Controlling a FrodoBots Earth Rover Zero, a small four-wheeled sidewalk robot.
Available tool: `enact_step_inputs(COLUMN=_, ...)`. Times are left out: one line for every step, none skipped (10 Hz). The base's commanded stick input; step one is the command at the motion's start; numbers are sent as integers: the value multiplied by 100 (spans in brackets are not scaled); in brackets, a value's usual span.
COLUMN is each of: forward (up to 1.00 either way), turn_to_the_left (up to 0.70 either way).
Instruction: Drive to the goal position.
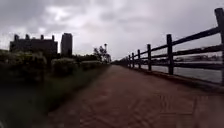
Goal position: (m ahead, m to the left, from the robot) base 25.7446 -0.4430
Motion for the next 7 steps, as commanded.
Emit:
enact_step_inputs(forward=100, turn_to_the_left=0)
enact_step_inputs(forward=100, turn_to_the_left=0)
enact_step_inputs(forward=100, turn_to_the_left=0)
enact_step_inputs(forward=100, turn_to_the_left=0)
enact_step_inputs(forward=100, turn_to_the_left=0)
enact_step_inputs(forward=100, turn_to_the_left=-7)
enact_step_inputs(forward=100, turn_to_the_left=-25)
